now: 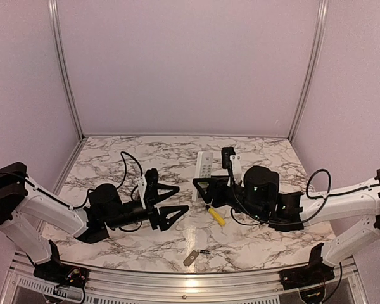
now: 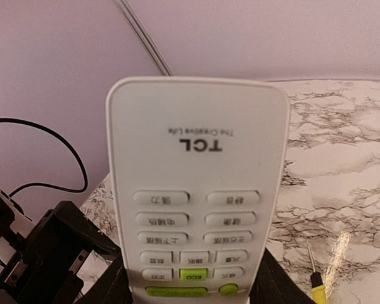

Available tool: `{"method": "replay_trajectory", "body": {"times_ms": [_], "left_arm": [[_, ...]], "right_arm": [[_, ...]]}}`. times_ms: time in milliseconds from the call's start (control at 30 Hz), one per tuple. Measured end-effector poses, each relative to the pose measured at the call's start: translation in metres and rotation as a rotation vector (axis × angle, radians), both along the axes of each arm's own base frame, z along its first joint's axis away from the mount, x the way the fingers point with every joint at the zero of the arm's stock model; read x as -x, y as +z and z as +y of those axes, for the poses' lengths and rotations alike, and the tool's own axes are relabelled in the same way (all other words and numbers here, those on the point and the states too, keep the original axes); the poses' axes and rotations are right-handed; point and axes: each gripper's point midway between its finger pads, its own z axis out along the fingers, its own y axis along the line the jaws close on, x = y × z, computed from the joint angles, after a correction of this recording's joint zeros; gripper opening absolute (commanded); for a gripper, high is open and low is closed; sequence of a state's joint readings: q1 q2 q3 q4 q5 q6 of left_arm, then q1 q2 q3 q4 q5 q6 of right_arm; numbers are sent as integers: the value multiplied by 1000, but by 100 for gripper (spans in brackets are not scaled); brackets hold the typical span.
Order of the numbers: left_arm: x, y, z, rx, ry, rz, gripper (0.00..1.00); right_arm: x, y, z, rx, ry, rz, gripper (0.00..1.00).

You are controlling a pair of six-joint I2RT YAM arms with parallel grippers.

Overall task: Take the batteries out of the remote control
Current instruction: Pass from the right arm to the left

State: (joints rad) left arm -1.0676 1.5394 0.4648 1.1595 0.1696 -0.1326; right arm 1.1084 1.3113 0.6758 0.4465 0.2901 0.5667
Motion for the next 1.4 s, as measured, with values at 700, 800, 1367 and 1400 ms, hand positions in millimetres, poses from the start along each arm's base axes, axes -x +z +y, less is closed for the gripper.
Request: {"method": "replay_trajectory", "body": {"times_ms": [700, 800, 1367, 1400], "left_arm": [[-46, -15, -41, -80, 189, 1, 61], [-44, -19, -45, -91, 183, 5, 52], [-51, -14, -46, -89, 246, -16, 0], [-50, -13, -46, -90, 247, -21, 0]], "right_arm": [[-6, -13, 1, 32, -70, 59, 0], [-6, -11, 2, 31, -70, 55, 0], [-10, 1, -6, 3, -110, 37, 38], [-9, 1, -6, 5, -109, 38, 53]]}}
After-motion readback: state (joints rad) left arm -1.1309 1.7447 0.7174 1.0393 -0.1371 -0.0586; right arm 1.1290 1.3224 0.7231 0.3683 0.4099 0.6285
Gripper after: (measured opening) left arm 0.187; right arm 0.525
